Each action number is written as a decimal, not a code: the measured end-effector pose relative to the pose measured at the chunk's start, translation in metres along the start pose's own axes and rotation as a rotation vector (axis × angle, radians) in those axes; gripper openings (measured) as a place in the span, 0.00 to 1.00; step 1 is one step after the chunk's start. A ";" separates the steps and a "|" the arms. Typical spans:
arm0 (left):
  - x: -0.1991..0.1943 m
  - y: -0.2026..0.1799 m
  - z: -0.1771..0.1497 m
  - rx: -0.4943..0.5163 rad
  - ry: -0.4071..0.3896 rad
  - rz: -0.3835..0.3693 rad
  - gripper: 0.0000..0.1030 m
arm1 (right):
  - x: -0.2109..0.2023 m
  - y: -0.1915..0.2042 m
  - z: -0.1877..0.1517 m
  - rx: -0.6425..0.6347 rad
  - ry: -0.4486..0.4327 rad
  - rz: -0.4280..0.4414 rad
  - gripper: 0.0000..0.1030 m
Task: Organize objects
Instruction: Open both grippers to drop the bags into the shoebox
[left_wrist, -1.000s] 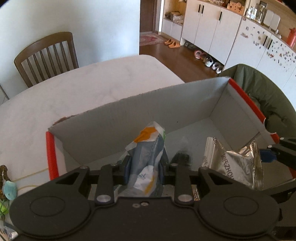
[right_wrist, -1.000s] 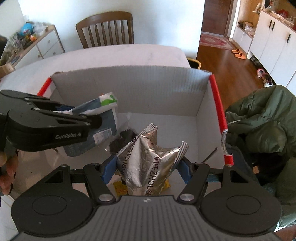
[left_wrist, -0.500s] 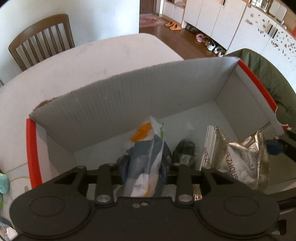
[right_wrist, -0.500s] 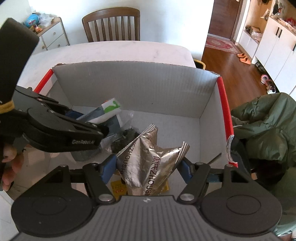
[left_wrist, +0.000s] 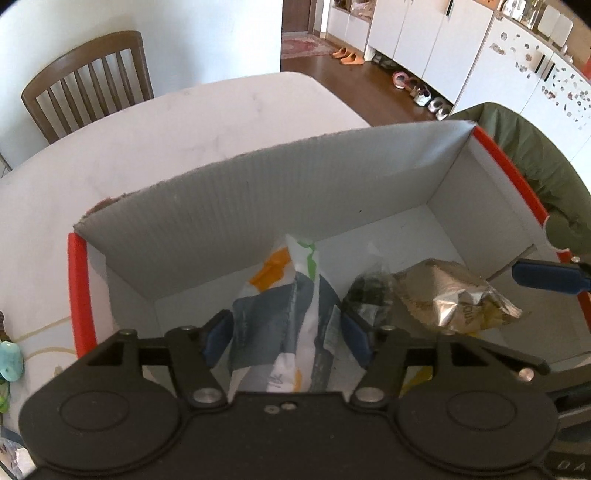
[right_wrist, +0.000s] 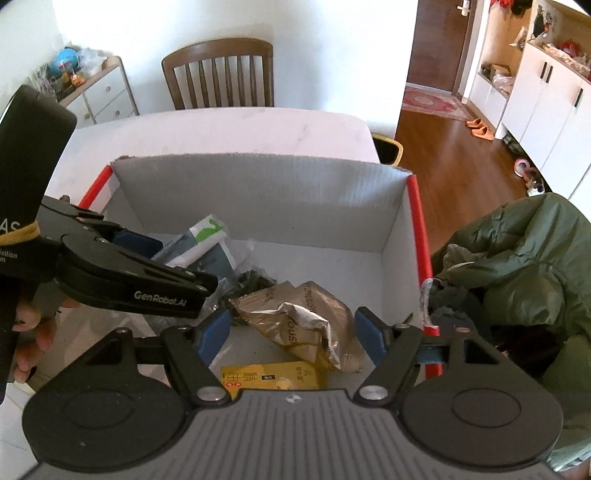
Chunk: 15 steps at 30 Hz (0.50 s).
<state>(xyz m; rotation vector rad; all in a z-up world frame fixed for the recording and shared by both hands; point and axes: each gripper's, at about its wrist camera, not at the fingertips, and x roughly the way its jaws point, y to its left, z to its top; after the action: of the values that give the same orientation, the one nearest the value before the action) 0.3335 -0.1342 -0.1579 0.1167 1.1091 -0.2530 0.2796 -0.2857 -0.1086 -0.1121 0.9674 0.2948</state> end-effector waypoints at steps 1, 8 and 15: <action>-0.003 0.000 0.000 -0.001 -0.006 -0.003 0.64 | -0.003 0.000 0.000 0.003 -0.004 0.001 0.71; -0.027 -0.002 -0.003 0.007 -0.065 -0.027 0.72 | -0.028 -0.001 -0.005 0.015 -0.046 0.010 0.71; -0.057 -0.003 -0.008 0.009 -0.134 -0.051 0.74 | -0.057 0.000 -0.008 0.015 -0.101 0.026 0.71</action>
<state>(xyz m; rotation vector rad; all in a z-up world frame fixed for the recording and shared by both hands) 0.3018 -0.1274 -0.1097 0.0784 0.9786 -0.3070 0.2431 -0.2986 -0.0665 -0.0702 0.8715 0.3137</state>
